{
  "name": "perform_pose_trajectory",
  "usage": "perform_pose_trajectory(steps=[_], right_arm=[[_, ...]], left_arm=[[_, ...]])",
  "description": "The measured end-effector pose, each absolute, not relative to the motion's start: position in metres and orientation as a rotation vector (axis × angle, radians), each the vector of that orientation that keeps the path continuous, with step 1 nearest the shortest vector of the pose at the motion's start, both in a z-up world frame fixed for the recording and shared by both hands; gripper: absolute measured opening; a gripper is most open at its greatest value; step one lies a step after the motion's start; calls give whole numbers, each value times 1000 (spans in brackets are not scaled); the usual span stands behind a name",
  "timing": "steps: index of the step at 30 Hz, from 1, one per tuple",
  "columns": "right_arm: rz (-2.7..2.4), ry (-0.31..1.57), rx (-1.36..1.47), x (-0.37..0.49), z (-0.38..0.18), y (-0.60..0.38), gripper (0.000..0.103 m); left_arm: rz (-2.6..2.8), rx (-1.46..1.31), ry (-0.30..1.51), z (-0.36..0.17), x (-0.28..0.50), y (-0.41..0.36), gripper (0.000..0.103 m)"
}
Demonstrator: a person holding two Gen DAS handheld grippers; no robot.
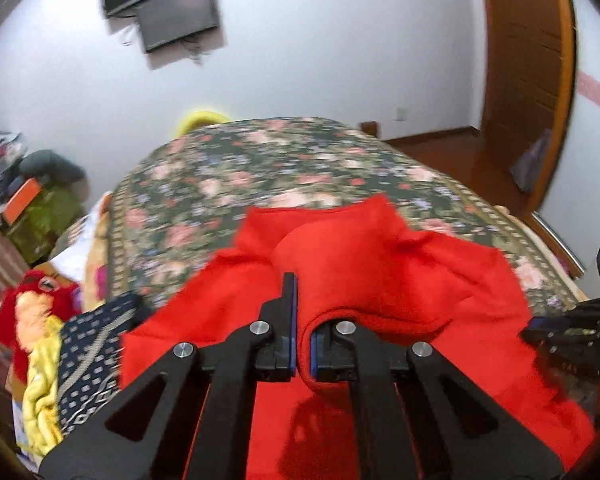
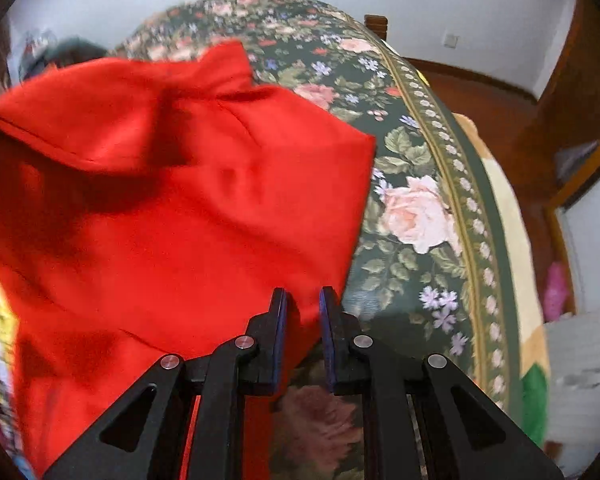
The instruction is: Fold large clothes
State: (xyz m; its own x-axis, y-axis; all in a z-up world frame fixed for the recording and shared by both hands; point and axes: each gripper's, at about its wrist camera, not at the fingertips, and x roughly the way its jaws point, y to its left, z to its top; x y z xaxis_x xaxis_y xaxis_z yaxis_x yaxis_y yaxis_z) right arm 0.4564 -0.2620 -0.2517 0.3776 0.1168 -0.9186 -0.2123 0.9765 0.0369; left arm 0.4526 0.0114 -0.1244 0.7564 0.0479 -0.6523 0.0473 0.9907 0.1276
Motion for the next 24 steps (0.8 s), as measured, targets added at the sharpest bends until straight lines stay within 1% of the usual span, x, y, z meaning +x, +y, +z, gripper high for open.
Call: perform_pose_trajectory(steps=[3,6,7,8,9,10,11,12,13,15,17,19,22,24], right_arm=[[208,1134,-156,452,-256,-260,12],[189,1129,-200,449,-256,-259,12],[178,1128,-215,450,-257,-257,14],[159,1127,-235,449,-257,-255,24],[136,1123,-257,449,-258,-253,43],[90,1113,-298,447,-259,-251,57],[35,1098,-341,445,-260,-250,80],[18,1085,-356,444,-259,-250,82],[28,1084,-351,443,-260,-250,82],[44,1105,-310,443,-261,-255,82],[49,1128,-264,443,-258,-260,82],[59,1145,-222,443,-254,-263,82],[105,1137,-148,438,-239,-263,82],[129,1120,-110,434,-230,-260,82]], left_arm=[[38,101,749,-138,440,50,5],[43,64,831,-168,427,79,5],[46,59,863,-181,422,86,6],[52,55,891,-195,417,91,8],[65,52,922,-209,411,97,8],[73,47,947,-220,406,100,11],[79,29,978,-234,401,105,16],[83,6,1007,-246,396,111,20],[84,-20,1045,-260,391,117,32],[87,-38,1039,-270,379,123,42],[145,24,1015,-268,374,122,72],[171,95,1019,-265,375,118,80],[148,195,1034,-259,379,106,80],[129,255,1014,-253,379,96,83]])
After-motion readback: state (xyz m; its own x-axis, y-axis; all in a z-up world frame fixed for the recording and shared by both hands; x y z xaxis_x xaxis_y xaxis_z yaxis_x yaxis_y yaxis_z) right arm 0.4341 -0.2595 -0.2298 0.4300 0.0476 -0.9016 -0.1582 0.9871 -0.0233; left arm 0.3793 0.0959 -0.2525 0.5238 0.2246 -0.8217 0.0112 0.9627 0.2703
